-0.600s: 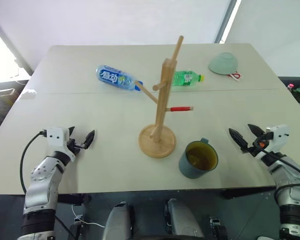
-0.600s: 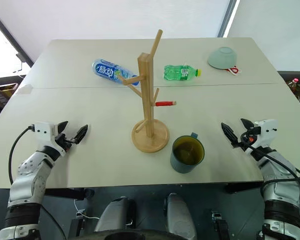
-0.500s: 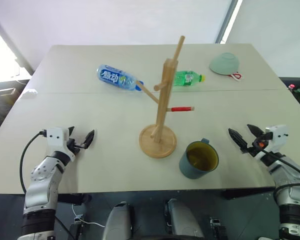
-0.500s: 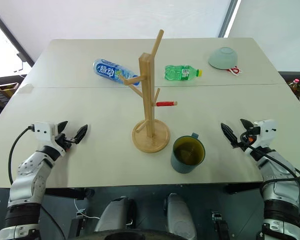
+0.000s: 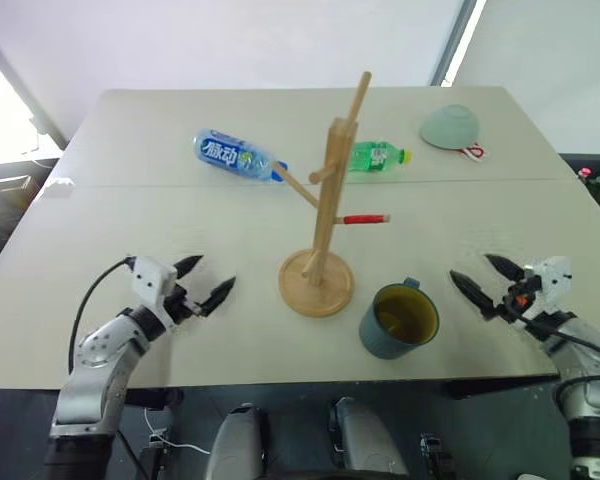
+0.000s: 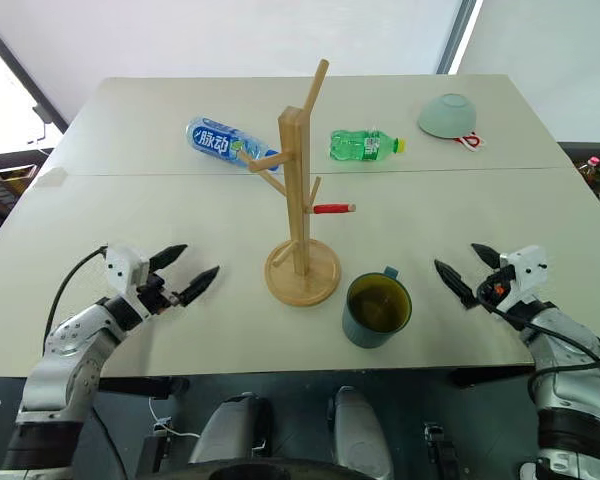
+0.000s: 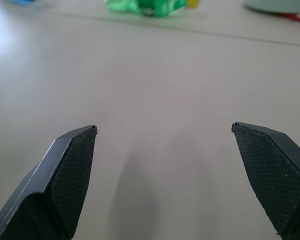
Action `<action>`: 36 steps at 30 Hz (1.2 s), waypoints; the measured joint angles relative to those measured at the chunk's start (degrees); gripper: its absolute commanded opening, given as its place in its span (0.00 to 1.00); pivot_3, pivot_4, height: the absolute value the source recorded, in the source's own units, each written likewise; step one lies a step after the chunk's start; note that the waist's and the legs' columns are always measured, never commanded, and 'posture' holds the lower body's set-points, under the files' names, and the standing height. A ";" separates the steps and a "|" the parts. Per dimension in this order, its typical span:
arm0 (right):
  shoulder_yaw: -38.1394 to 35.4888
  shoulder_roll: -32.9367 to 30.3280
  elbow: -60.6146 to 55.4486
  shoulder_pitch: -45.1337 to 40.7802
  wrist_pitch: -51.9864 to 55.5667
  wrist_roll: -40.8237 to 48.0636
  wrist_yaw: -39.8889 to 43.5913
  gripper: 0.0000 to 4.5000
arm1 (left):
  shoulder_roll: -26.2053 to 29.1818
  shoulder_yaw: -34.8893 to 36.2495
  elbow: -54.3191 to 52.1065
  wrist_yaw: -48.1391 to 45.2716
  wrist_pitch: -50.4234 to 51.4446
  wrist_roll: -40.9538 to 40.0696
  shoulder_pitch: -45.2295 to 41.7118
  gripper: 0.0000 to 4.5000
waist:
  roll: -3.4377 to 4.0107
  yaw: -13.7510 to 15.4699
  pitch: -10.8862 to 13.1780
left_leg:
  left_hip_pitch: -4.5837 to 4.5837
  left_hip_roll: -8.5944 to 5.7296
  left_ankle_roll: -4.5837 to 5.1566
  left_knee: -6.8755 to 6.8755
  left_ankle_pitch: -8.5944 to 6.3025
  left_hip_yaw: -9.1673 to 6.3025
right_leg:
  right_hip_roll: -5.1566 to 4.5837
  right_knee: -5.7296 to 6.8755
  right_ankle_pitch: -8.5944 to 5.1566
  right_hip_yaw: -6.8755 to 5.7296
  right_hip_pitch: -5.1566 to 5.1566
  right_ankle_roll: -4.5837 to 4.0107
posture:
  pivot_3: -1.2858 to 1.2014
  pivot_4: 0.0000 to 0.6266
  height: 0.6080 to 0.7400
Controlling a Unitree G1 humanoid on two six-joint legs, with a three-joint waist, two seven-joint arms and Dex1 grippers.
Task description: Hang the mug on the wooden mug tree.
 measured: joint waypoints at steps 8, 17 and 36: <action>3.81 -3.02 -6.48 2.33 3.27 1.33 8.44 1.00 | 4.19 -11.35 -7.45 -12.02 1.75 -1.26 -1.04 1.00 | 0.15 -0.10 -0.04 | 0.07 0.00 0.01 -0.14 0.01 0.03 | 0.08 -0.04 -0.01 -0.01 -0.05 -0.01 | 0.52 0.24 1.00; 7.73 -2.64 -5.99 -3.92 3.93 1.90 11.37 1.00 | 3.68 -13.83 -4.95 -13.66 -0.40 0.35 -2.57 1.00 | 0.15 0.02 -0.03 | 0.02 0.02 0.03 -0.13 0.02 0.02 | 0.54 -0.05 -0.03 -0.03 -0.07 0.04 | 0.52 0.24 1.00; 11.53 -2.52 -0.64 -9.79 3.10 1.85 18.19 1.00 | 3.53 -13.86 -2.49 -15.03 -3.48 1.43 -2.79 1.00 | 0.15 -0.01 -0.03 | 0.07 0.04 0.03 -0.08 0.02 0.00 | 0.67 0.01 -0.02 0.00 -0.04 0.06 | 0.52 0.24 1.00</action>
